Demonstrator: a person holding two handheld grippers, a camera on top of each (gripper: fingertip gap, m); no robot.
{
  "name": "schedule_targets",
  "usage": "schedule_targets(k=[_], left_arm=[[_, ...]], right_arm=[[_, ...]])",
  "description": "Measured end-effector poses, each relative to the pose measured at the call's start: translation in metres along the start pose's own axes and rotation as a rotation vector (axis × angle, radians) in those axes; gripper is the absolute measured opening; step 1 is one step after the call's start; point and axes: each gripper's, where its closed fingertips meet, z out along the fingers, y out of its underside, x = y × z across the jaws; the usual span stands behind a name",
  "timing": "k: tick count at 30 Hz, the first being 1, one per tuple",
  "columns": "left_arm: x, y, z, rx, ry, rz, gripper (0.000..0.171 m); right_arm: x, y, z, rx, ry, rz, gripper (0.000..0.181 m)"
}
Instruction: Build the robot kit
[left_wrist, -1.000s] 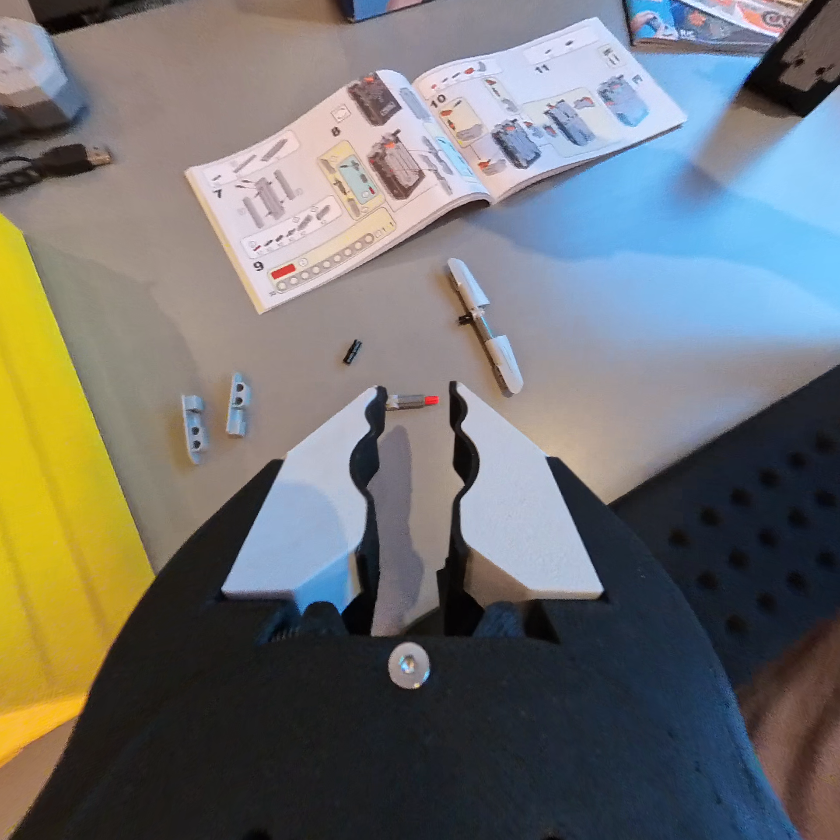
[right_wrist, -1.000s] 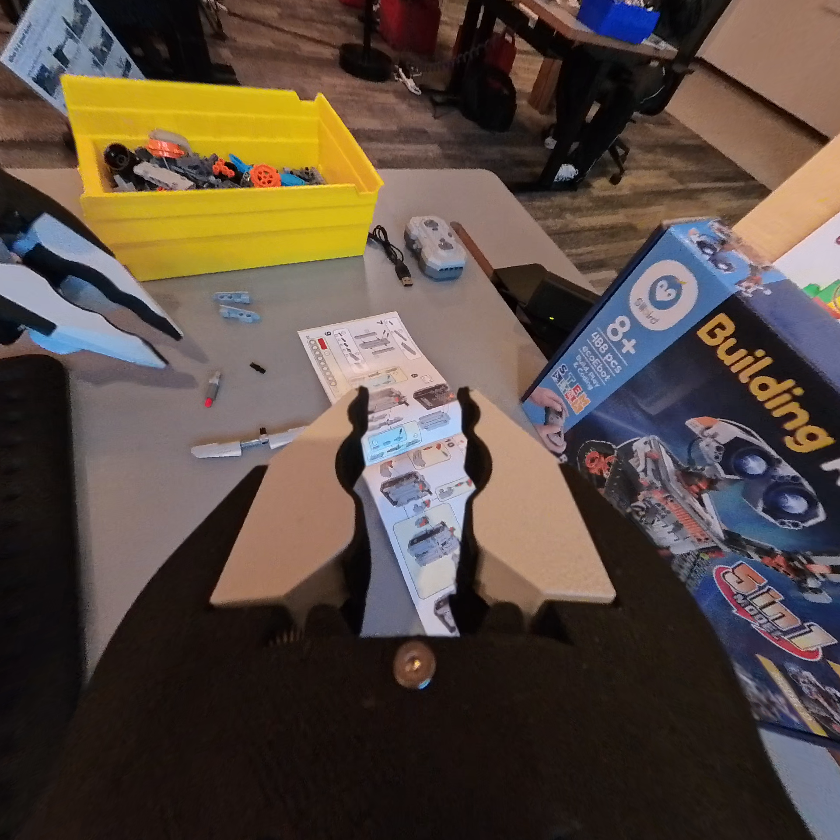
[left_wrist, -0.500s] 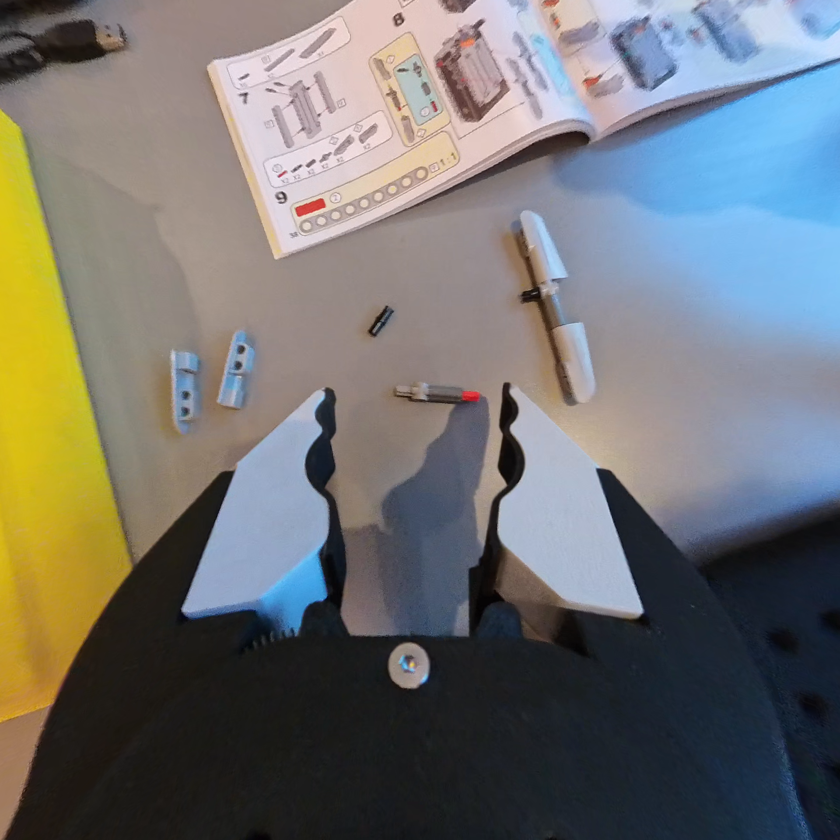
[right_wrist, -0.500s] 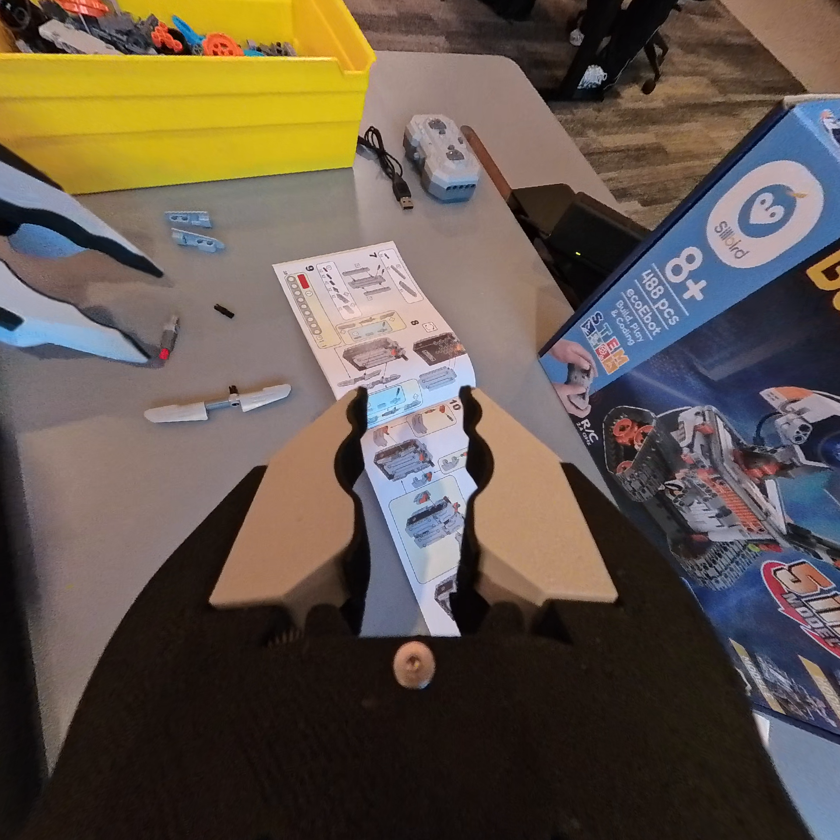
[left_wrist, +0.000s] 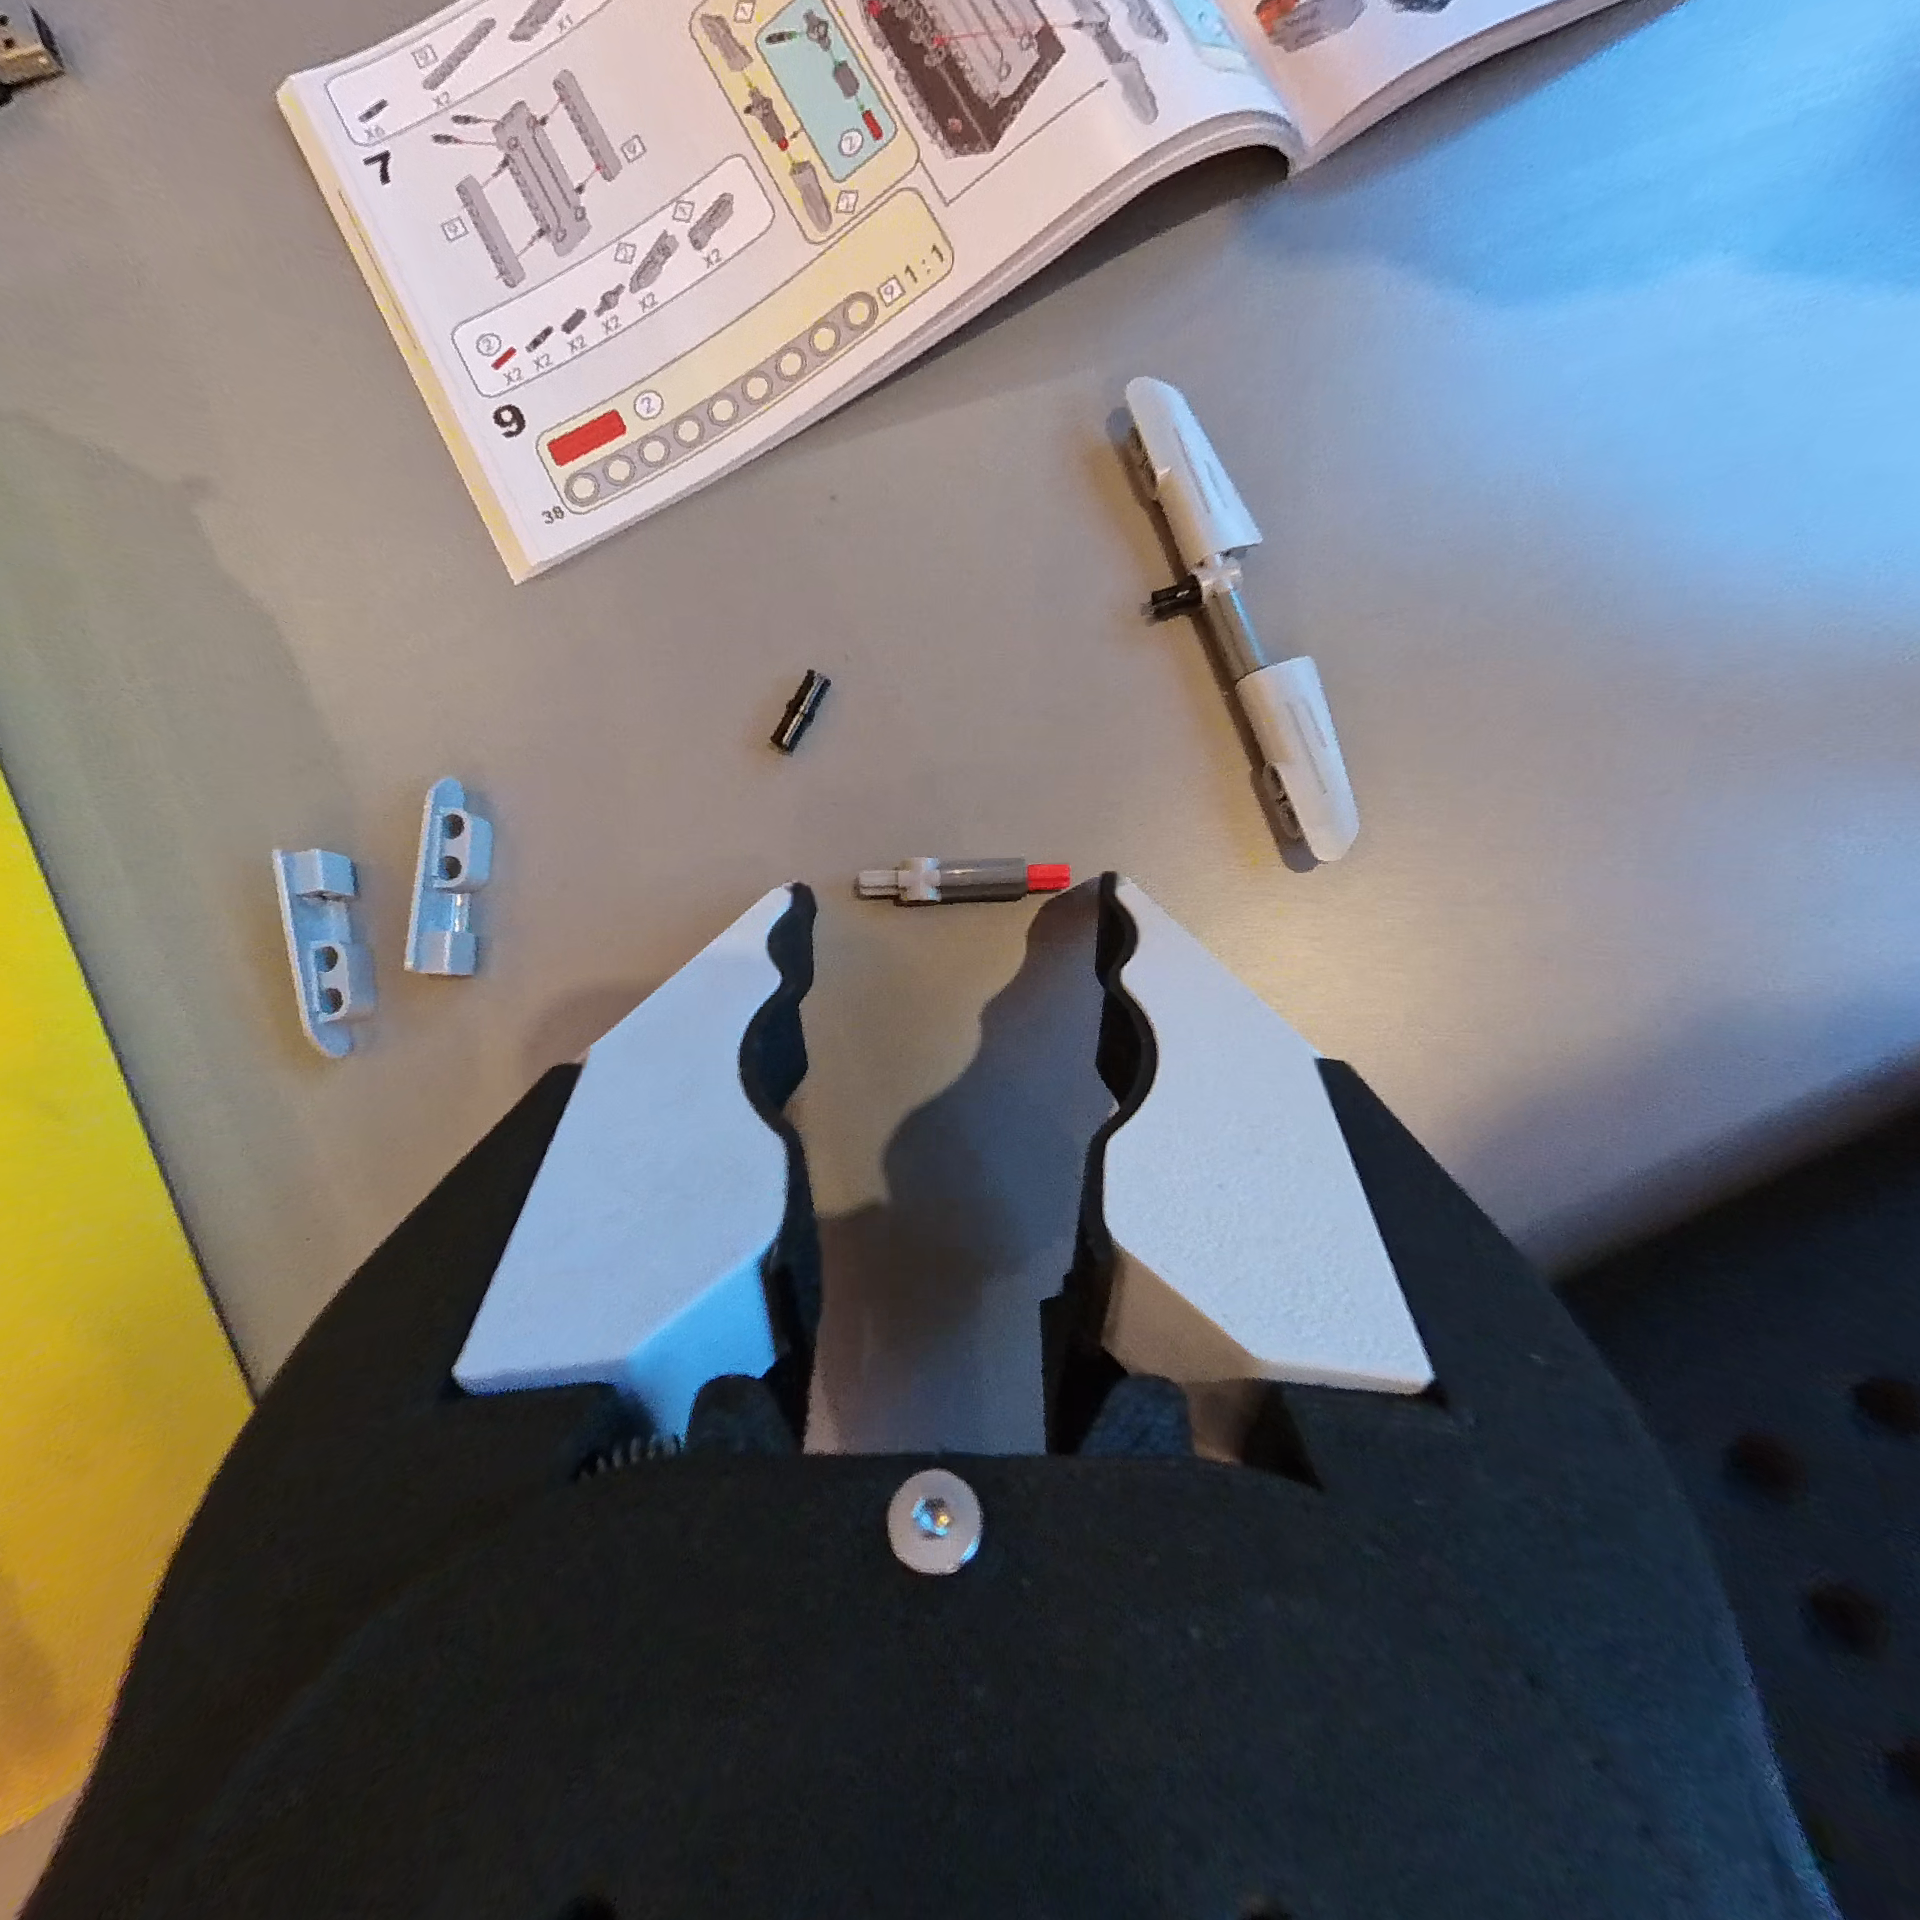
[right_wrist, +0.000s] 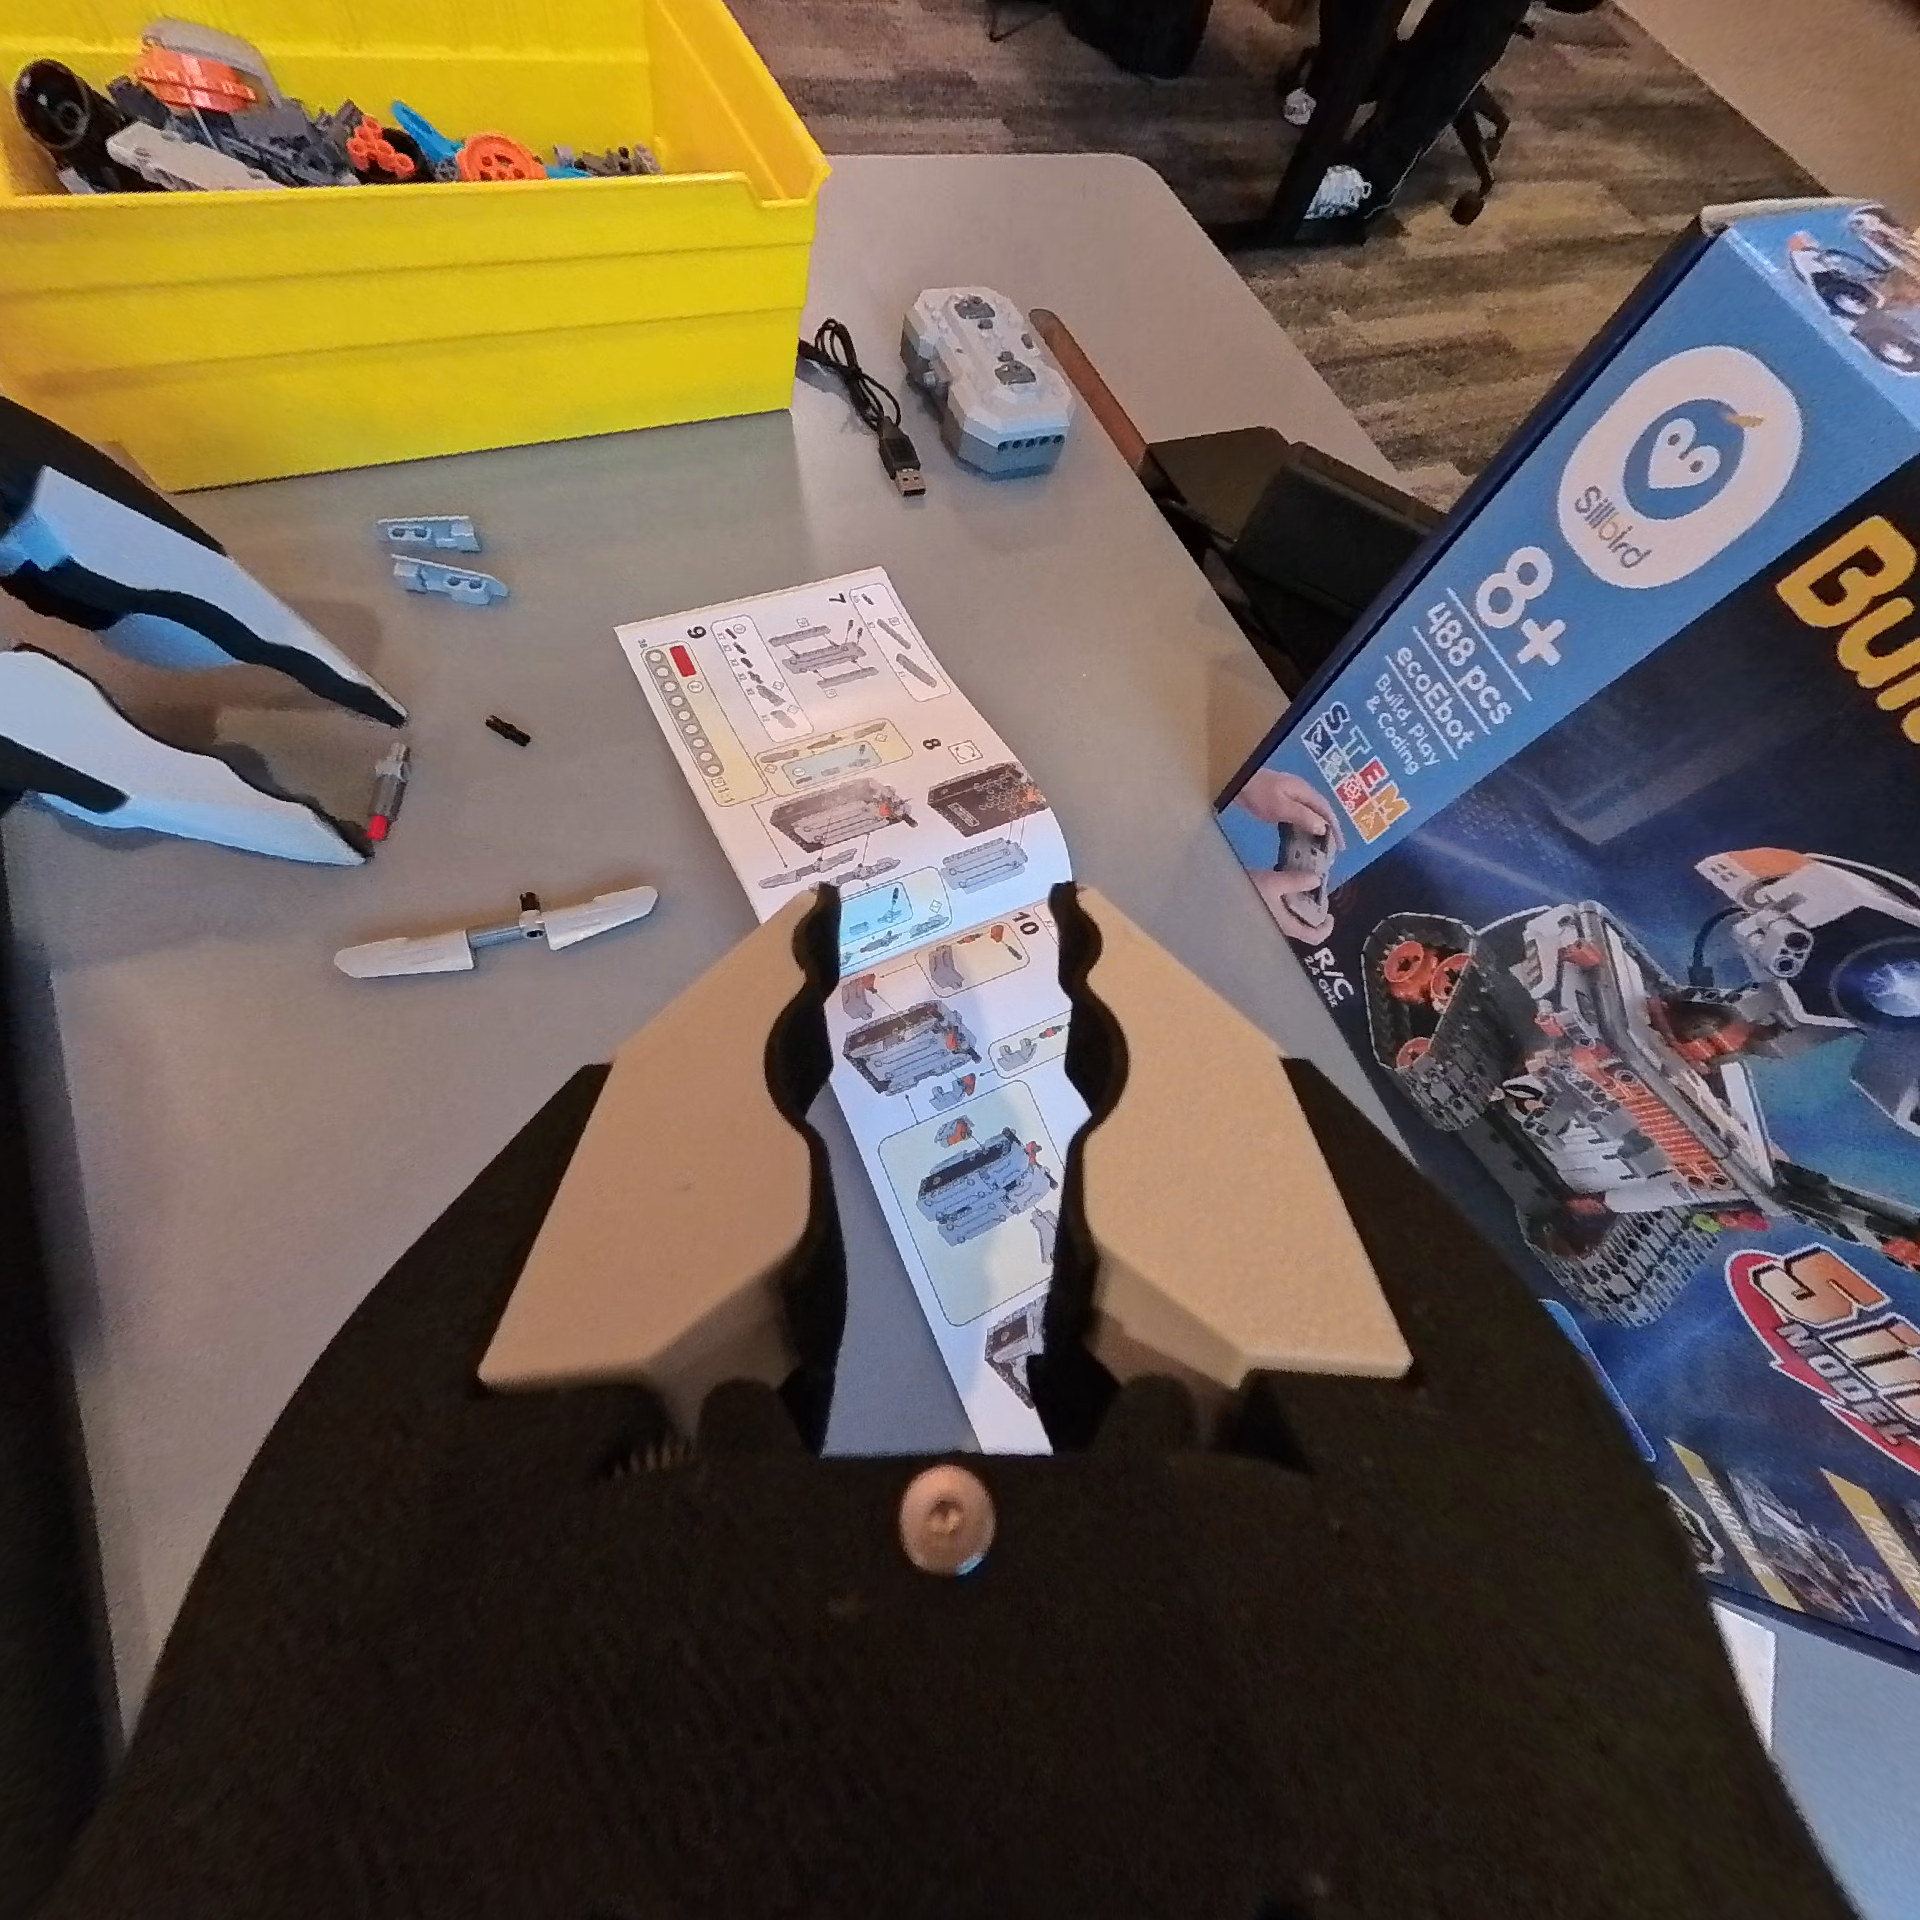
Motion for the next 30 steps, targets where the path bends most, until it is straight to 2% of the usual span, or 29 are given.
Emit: schedule_targets(k=[1, 10, 17, 20, 25, 30], left_arm=[[0.0, -0.001, 0.0, 0.006, 0.009, -0.007, 0.053], [0.002, -0.002, 0.002, 0.019, 0.013, 0.005, 0.042], [-0.003, -0.003, -0.002, 0.028, -0.011, 0.039, 0.039], [0.0, -0.017, -0.016, 0.112, -0.059, 0.139, 0.039], [0.015, -0.051, -0.054, 0.251, -0.211, 0.412, 0.039], [0.037, -0.073, -0.079, 0.358, -0.276, 0.577, 0.039]], right_arm=[[0.0, 0.0, 0.0, 0.001, 0.001, -0.001, 0.041], [-0.001, 0.0, 0.0, 0.003, -0.01, 0.005, 0.041], [-0.017, 0.007, 0.017, -0.013, -0.096, 0.042, 0.041], [-0.038, 0.007, 0.031, 0.008, -0.218, 0.126, 0.041], [-0.1, -0.007, 0.047, 0.058, -0.539, 0.294, 0.04], [-0.153, -0.017, 0.045, 0.052, -0.859, 0.477, 0.039]])
